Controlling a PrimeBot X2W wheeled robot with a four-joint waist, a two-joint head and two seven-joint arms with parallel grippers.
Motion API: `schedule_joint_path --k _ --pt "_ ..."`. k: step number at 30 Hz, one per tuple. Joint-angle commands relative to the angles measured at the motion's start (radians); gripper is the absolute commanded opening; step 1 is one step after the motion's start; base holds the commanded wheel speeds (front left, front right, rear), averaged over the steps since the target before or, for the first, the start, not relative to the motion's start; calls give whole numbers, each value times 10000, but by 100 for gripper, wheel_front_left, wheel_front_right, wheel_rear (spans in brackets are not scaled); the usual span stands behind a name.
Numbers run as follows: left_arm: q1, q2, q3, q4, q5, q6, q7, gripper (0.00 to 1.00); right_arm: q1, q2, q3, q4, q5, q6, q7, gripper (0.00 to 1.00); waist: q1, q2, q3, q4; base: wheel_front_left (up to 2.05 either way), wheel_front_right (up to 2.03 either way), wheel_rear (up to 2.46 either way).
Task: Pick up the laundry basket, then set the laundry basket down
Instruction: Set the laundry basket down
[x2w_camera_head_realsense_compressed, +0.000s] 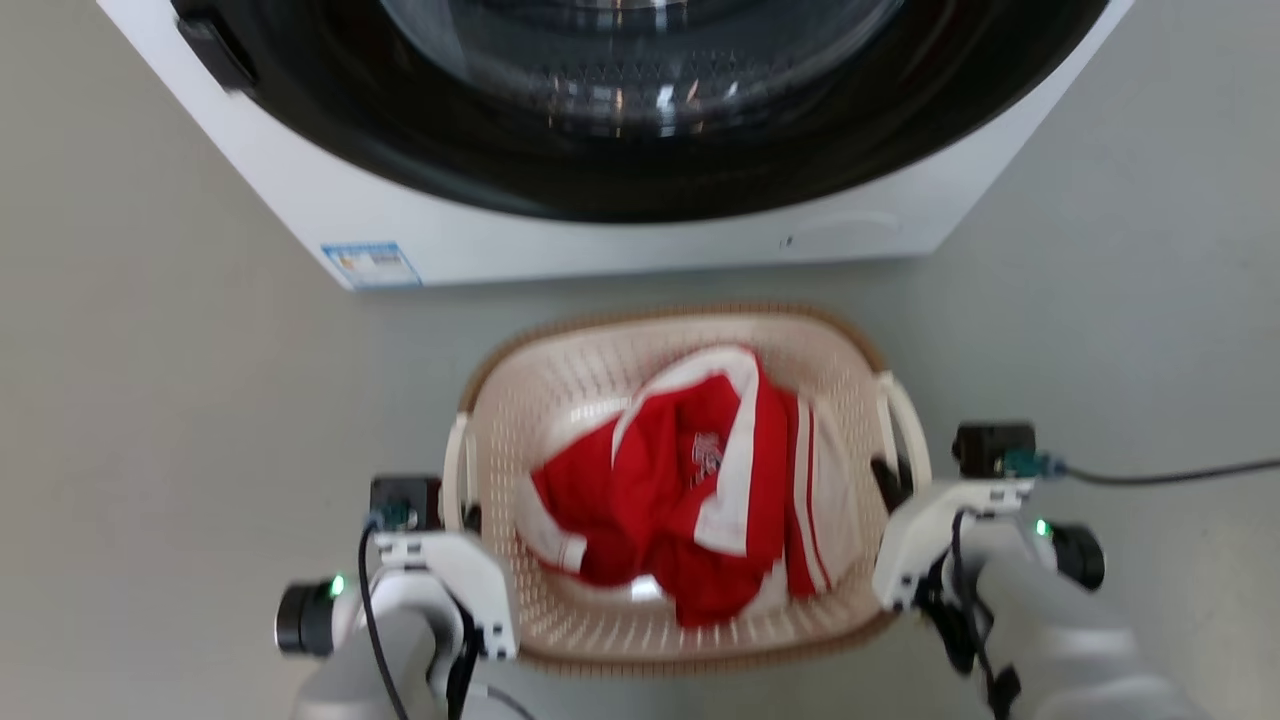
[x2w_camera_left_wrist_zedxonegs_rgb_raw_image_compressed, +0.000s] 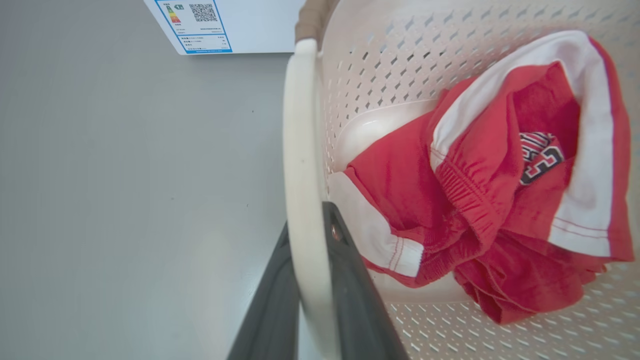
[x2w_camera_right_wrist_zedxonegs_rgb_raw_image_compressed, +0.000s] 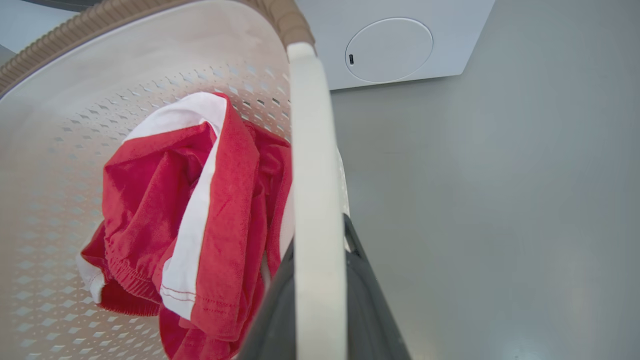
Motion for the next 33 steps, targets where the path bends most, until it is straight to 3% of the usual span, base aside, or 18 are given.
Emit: schedule_joint_path --k 1,16,33 --pt "-318 359 241 -66 113 131 -51 0 -270 30 -56 -128 -193 75 -328 0 0 -1 862 155 0 0 0" --pt "-2467 315 597 -436 870 215 -52 0 -2206 30 -2715 -127 -2997 75 -399 0 0 -1 3808 590 0 0 0" --pt "-3420 478 1098 -863 1875 320 -53 0 -2898 30 -4290 -193 -4640 75 -403 0 0 -1 4785 825 0 0 0"
